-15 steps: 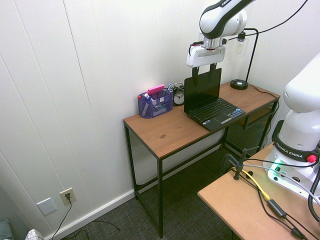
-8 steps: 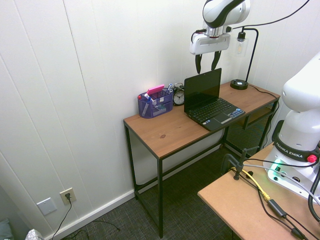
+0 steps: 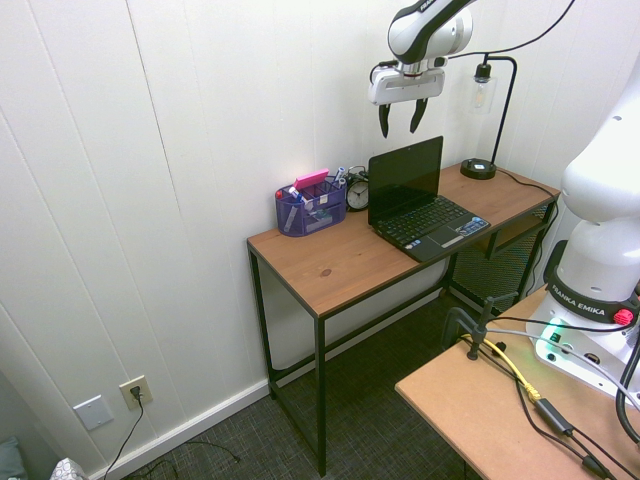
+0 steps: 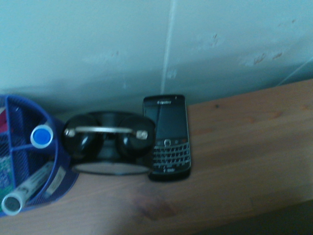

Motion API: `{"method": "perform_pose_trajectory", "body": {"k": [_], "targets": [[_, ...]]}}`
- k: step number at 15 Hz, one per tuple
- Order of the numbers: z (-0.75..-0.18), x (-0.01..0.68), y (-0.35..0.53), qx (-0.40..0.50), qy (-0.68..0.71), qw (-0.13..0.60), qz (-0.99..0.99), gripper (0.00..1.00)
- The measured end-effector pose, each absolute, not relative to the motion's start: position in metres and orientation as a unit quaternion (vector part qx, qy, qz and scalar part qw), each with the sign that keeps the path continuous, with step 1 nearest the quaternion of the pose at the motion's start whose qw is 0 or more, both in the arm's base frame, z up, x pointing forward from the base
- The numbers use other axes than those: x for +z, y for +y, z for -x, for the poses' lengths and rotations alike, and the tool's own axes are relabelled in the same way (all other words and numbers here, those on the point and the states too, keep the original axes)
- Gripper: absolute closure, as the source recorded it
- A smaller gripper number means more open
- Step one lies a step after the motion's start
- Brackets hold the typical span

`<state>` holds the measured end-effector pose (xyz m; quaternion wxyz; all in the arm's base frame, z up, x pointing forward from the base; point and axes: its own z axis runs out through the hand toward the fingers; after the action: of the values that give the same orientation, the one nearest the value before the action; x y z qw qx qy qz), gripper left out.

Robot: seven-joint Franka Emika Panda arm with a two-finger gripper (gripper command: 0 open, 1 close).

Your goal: Close the laptop lid

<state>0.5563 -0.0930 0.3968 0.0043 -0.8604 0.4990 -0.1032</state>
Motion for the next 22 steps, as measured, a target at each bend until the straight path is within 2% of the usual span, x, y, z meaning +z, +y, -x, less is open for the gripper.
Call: {"method": "perform_pose_trajectory", "body": {"k": [3, 4, 10, 22], "targets": [[-0.578, 0.380, -0.111, -0.105, 0.512, 0.001, 0.853, 0.00], [-0.582, 0.372, -0.116, -0.102, 0.516, -0.002, 0.851, 1.00], [-0.598, 0.338, -0.124, -0.084, 0.527, -0.006, 0.846, 1.00], [-0.593, 0.333, -0.127, -0.061, 0.530, -0.008, 0.846, 1.00]]}}
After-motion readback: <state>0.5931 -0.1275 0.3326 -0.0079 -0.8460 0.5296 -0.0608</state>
